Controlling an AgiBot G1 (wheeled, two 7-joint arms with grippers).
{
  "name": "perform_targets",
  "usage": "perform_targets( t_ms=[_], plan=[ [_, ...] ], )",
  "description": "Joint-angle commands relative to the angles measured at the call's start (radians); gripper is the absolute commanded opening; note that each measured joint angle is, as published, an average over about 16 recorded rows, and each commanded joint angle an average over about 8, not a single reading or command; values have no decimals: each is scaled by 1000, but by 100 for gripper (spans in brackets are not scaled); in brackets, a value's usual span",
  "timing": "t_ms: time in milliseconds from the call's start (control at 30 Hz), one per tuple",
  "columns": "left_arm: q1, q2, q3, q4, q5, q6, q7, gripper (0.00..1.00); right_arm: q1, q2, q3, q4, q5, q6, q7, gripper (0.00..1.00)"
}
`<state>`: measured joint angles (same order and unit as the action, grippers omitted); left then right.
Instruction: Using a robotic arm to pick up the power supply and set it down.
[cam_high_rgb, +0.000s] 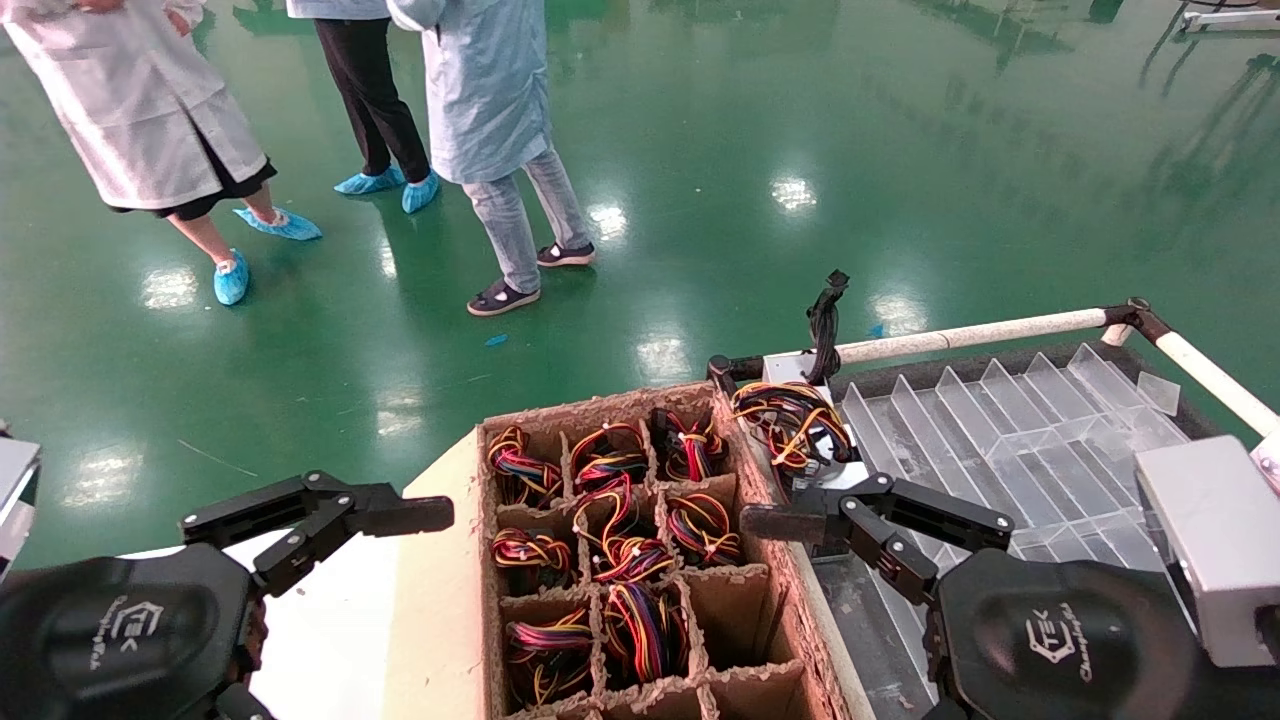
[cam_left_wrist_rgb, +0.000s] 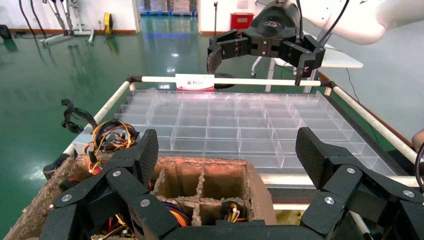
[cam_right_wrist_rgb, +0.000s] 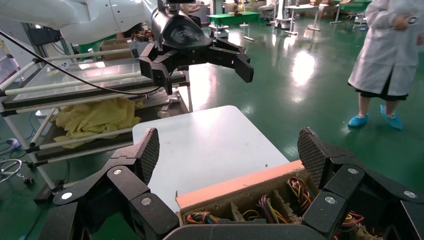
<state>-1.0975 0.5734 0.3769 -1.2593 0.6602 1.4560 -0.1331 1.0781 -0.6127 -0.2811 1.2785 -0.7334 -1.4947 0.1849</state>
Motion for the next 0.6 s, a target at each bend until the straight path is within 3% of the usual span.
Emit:
perform_targets(
  t_ms=[33, 400, 433, 600],
  plan=[
    [0, 0, 0, 0, 0, 0, 0, 100, 0, 0, 0, 0, 0, 0, 0, 100],
    [0, 0, 0, 0, 0, 0, 0, 100, 0, 0, 0, 0, 0, 0, 0, 100],
    [0, 0, 0, 0, 0, 0, 0, 96, 0, 0, 0, 0, 0, 0, 0, 100],
    [0, 0, 0, 0, 0, 0, 0, 34, 0, 0, 0, 0, 0, 0, 0, 100]
  ],
)
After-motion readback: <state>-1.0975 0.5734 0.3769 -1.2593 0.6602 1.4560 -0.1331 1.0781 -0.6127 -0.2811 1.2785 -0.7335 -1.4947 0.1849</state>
